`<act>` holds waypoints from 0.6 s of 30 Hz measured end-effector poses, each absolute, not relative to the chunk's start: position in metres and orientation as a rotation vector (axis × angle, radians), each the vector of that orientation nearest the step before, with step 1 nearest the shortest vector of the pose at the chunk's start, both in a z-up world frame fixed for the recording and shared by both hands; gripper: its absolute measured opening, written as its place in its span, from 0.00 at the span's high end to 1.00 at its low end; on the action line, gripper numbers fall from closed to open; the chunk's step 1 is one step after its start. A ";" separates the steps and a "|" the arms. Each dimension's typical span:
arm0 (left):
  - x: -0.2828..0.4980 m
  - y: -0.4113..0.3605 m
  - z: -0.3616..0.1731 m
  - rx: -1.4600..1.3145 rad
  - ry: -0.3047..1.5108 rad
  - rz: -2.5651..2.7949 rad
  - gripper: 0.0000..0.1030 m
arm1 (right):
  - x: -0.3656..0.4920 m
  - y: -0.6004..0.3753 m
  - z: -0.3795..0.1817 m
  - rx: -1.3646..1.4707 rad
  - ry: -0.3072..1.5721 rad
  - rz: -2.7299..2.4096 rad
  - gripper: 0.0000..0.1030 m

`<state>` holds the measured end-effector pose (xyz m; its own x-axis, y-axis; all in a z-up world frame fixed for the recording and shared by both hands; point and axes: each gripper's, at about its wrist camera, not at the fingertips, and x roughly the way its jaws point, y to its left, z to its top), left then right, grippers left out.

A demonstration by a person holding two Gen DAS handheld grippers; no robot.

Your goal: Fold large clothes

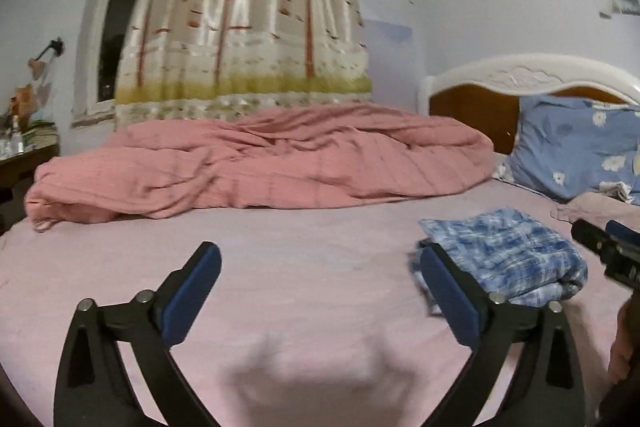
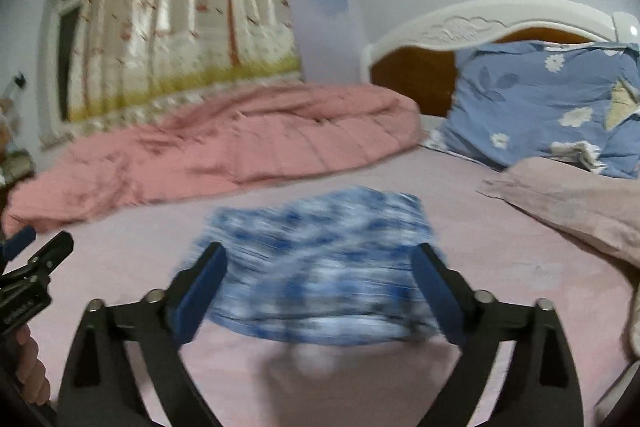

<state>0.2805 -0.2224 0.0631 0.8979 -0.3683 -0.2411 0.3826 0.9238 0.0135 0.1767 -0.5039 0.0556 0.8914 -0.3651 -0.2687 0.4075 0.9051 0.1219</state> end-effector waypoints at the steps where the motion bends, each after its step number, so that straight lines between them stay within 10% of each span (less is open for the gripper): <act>1: 0.277 -0.211 0.062 0.086 0.238 -0.383 0.00 | 0.176 -0.494 0.058 0.185 0.230 -0.387 0.00; 18: 0.276 -0.138 -0.002 0.023 0.283 -0.276 0.00 | 0.212 -0.347 0.003 -0.140 0.181 -0.362 0.00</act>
<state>0.2760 -0.1381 -0.0023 0.9230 -0.2654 -0.2787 0.2719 0.9622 -0.0160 0.2121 -0.3473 0.0026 0.9194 -0.3635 -0.1502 0.3386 0.9259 -0.1677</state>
